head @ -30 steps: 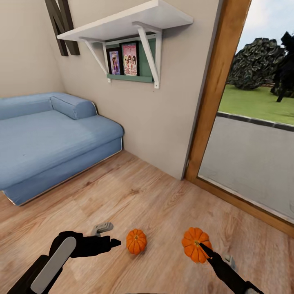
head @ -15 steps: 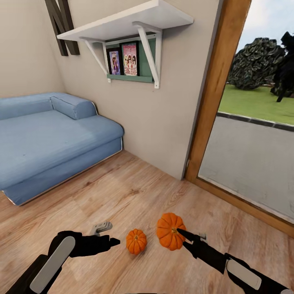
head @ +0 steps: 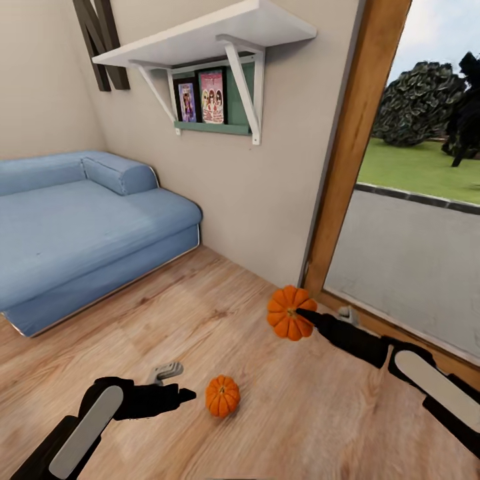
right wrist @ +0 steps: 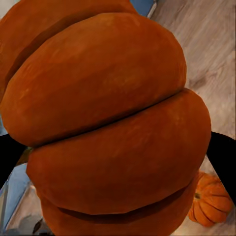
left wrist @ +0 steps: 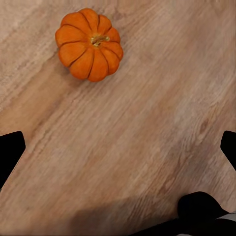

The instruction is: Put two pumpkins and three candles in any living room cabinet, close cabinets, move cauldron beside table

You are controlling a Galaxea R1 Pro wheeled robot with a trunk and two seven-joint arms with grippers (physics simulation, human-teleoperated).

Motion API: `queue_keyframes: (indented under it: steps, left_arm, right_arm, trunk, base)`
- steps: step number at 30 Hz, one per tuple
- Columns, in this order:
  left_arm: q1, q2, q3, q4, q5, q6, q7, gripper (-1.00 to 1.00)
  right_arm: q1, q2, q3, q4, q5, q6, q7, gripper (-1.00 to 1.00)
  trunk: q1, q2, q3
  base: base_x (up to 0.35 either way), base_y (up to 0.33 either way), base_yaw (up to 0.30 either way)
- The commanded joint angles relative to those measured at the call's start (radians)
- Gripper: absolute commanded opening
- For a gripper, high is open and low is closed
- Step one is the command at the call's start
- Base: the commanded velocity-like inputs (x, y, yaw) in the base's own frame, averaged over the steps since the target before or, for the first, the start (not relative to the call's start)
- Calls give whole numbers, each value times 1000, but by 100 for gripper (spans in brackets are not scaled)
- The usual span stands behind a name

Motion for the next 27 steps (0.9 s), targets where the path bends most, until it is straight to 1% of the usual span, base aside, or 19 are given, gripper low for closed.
queue_keyframes:
  steps: [1,2,3,4,5,7,8,9,10,11,14,16,19,21,23,25,27]
  left_arm:
    - [-1,0,-2,-1,10,1,11,100]
    - [-1,1,-1,-1,10,1,11,100]
    - [-1,1,-1,-1,10,1,10,100]
    - [-1,1,2,-1,9,1,10,100]
    - [-1,2,4,-1,9,1,10,100]
    - [-1,2,5,-1,9,1,9,100]
    - [-1,2,8,1,10,1,9,100]
    - [-1,2,12,3,10,1,9,100]
    - [-1,2,31,18,11,1,7,100]
    - [-1,2,41,27,11,1,6,100]
    - [-2,2,115,92,13,1,-3,100]
    - [-3,2,160,118,15,0,-6,100]
    - [-4,1,205,147,15,-13,-7,100]
    - [-6,0,223,217,17,-65,-8,100]
    - [-27,-2,231,288,22,-117,-9,100]
    - [-42,-6,237,346,25,-144,-11,100]
    - [-49,-14,239,376,31,-156,-27,100]
  right_arm:
    - [-1,1,-3,1,14,0,-15,-100]
    - [-1,2,-5,6,38,-1,-23,-100]
    - [0,3,-6,9,52,-2,-27,-100]
    - [0,9,-7,27,105,-6,-38,-100]
    - [0,12,-8,42,126,-7,-40,-100]
    - [0,17,-8,60,145,-8,-38,-100]
    - [0,25,-8,70,157,-9,-38,-100]
    - [0,28,-8,71,159,-9,-39,-100]
    - [0,38,-7,73,164,-8,-41,-100]
    - [0,43,-7,72,165,-7,-42,-100]
    - [0,73,-6,69,169,0,-43,-100]
    - [0,91,-4,72,170,2,-45,-100]
    - [0,109,-4,72,171,3,-45,-100]
    - [0,119,-3,70,171,4,-45,-100]
    - [0,129,-3,68,171,4,-46,-100]
    - [0,141,-3,70,171,4,-48,-100]
    - [0,153,-2,69,171,4,-52,-100]
  trunk:
    - [0,0,-1]
    - [0,0,-1]
    - [0,0,-1]
    - [0,0,-1]
    - [0,0,-1]
    - [0,0,-1]
    - [0,0,-1]
    - [0,0,-1]
    - [0,0,-1]
    - [0,0,-1]
    - [0,0,-1]
    - [0,0,-1]
    - [0,0,-1]
    - [0,0,-1]
    - [0,0,-1]
    - [0,0,-1]
    - [0,0,-1]
  base:
    - [251,0,0]
    - [252,0,0]
    - [224,0,0]
    - [95,0,0]
    - [61,0,0]
    - [43,0,0]
    - [82,0,0]
    - [100,0,0]
    - [128,0,0]
    - [119,0,0]
    - [55,0,0]
    - [16,0,0]
    - [5,0,0]
    - [1,0,0]
    - [0,0,0]
    - [0,0,0]
    - [0,0,0]
